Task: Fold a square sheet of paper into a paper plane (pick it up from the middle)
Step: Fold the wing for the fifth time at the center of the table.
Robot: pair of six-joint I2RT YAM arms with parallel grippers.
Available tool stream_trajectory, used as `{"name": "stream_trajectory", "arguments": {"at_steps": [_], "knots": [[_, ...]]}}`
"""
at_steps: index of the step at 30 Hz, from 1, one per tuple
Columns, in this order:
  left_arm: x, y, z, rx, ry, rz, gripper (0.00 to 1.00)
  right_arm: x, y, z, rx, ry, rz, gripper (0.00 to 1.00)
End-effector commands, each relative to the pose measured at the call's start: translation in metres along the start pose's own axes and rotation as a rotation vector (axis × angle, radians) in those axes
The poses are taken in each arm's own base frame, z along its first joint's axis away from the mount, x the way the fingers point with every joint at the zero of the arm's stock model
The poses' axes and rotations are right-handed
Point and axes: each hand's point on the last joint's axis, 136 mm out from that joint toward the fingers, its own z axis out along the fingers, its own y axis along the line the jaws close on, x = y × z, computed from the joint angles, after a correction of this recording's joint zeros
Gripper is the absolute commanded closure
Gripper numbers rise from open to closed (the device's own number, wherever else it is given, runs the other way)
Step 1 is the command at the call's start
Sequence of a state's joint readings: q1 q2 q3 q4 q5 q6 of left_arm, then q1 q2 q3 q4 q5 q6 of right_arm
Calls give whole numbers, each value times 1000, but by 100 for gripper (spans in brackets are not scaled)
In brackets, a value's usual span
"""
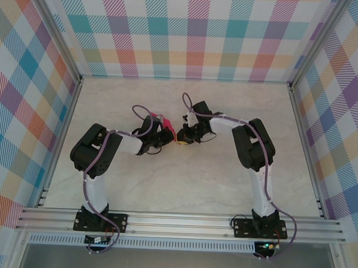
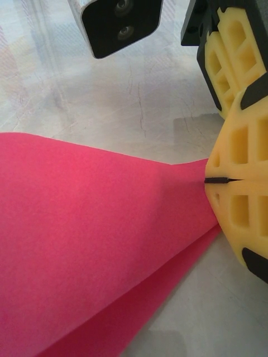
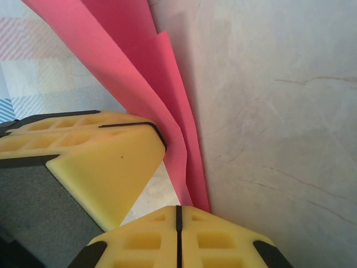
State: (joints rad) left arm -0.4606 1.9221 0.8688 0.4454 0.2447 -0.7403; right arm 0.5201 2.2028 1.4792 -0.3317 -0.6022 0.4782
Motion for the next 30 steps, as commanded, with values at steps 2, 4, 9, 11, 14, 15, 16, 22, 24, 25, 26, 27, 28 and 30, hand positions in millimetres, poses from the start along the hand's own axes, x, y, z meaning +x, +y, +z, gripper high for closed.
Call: {"name": "stream_trajectory", "arguments": {"at_steps": [2, 4, 9, 11, 14, 15, 16, 22, 24, 25, 26, 27, 28, 30], "knots": [[10, 29, 4, -125, 26, -12, 95, 20, -28, 10, 84, 52, 52, 92], [9, 26, 4, -122, 25, -6, 95, 22, -34, 11, 107, 54, 60, 93], [4, 23, 5, -124, 26, 10, 95, 23, -43, 10, 151, 51, 70, 93], [1, 24, 5, -128, 25, 10, 94, 22, -42, 8, 152, 46, 69, 93], [-4, 26, 3, -131, 17, 10, 94, 22, -42, 8, 149, 48, 71, 93], [-6, 27, 3, -132, 16, 11, 94, 22, -43, 8, 145, 47, 73, 93], [-8, 27, 2, -131, 16, 13, 93, 22, -43, 8, 141, 48, 75, 93], [-17, 34, 4, -129, 22, 9, 92, 23, -43, 7, 126, 52, 85, 94], [-22, 36, 4, -126, 22, 6, 92, 22, -42, 7, 119, 53, 86, 94], [-24, 37, 4, -127, 22, 7, 92, 23, -42, 7, 120, 56, 85, 94], [-27, 38, 3, -129, 17, 7, 92, 22, -43, 7, 121, 55, 90, 94], [-31, 38, 2, -127, 14, 7, 92, 22, -42, 6, 118, 53, 87, 94], [-35, 39, 0, -125, 10, 7, 92, 22, -43, 6, 120, 53, 88, 94], [-41, 39, -1, -120, 7, 12, 91, 22, -43, 6, 119, 53, 91, 94]]}}
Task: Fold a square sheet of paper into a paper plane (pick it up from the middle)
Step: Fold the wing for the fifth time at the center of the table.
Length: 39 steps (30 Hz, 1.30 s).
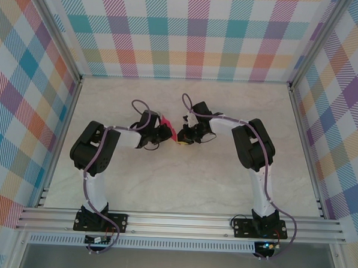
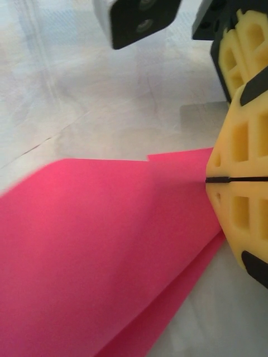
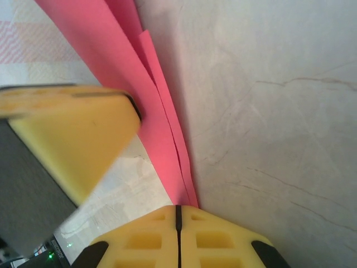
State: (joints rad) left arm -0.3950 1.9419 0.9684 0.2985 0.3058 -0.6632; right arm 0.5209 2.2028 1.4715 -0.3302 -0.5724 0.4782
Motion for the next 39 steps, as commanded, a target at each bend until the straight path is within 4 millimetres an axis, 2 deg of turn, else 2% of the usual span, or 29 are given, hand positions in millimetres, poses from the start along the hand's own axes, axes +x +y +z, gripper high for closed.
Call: {"name": "stream_trajectory", "arguments": {"at_steps": [1, 13, 20, 30, 39], "knots": [[-22, 30, -2, -86, -37, -5, 91, 22, -37, 6, 90, 64, 86, 94], [-42, 26, -1, -67, -38, 41, 90, 21, -35, 6, 76, 67, 82, 94], [-46, 28, -5, -86, -51, 33, 90, 21, -35, 6, 74, 67, 83, 93], [-49, 54, -11, -205, -86, 3, 90, 22, -37, 7, 76, 71, 85, 93], [-61, 74, -19, -285, -146, -43, 90, 23, -39, 8, 84, 73, 86, 93]]}}
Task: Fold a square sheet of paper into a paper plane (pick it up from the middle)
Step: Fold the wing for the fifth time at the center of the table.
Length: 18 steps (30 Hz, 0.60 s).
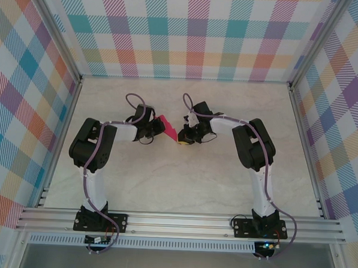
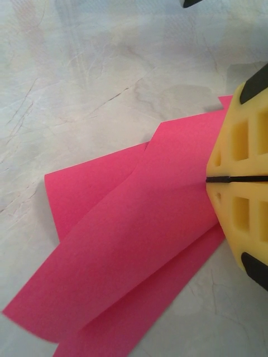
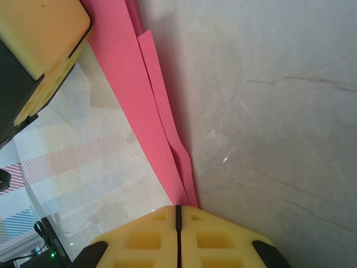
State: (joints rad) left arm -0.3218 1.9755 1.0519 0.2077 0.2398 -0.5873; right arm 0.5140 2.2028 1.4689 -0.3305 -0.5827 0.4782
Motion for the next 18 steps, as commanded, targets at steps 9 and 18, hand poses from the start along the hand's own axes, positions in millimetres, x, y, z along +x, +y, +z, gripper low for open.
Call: {"name": "stream_trajectory", "arguments": {"at_steps": [9, 18], "knots": [[-47, 56, -14, -201, -131, -80, 90, 23, -38, 9, 90, 71, 77, 93], [-74, 55, -27, -178, -166, -68, 89, 22, -33, 8, 75, 69, 68, 92]]}}
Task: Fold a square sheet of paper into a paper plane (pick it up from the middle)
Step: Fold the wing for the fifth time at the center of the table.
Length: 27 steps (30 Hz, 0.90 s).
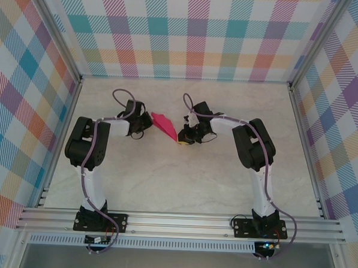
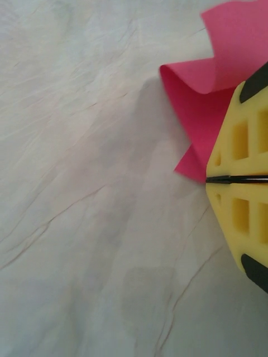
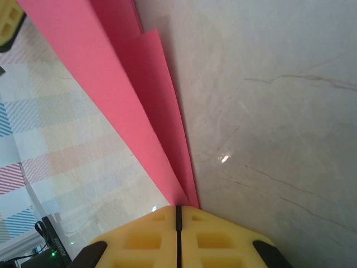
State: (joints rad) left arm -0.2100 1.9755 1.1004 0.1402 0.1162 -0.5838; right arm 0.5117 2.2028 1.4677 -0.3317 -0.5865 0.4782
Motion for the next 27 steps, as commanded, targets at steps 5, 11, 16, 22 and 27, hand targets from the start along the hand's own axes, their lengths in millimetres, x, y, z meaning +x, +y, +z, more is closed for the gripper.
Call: {"name": "stream_trajectory", "arguments": {"at_steps": [5, 11, 16, 22, 27], "knots": [[-36, -23, -31, 66, -79, 44, 87, 20, -28, 6, 63, 62, 56, 92], [-21, -60, -60, 247, -94, 74, 86, 20, -28, 7, 62, 64, 57, 92], [3, -78, -56, 332, -63, 78, 86, 21, -30, 8, 63, 66, 58, 92], [21, -87, -26, 325, 18, 99, 86, 22, -31, 9, 65, 70, 59, 92], [19, -73, -8, 230, 24, 78, 86, 22, -32, 10, 66, 72, 60, 92]]}}
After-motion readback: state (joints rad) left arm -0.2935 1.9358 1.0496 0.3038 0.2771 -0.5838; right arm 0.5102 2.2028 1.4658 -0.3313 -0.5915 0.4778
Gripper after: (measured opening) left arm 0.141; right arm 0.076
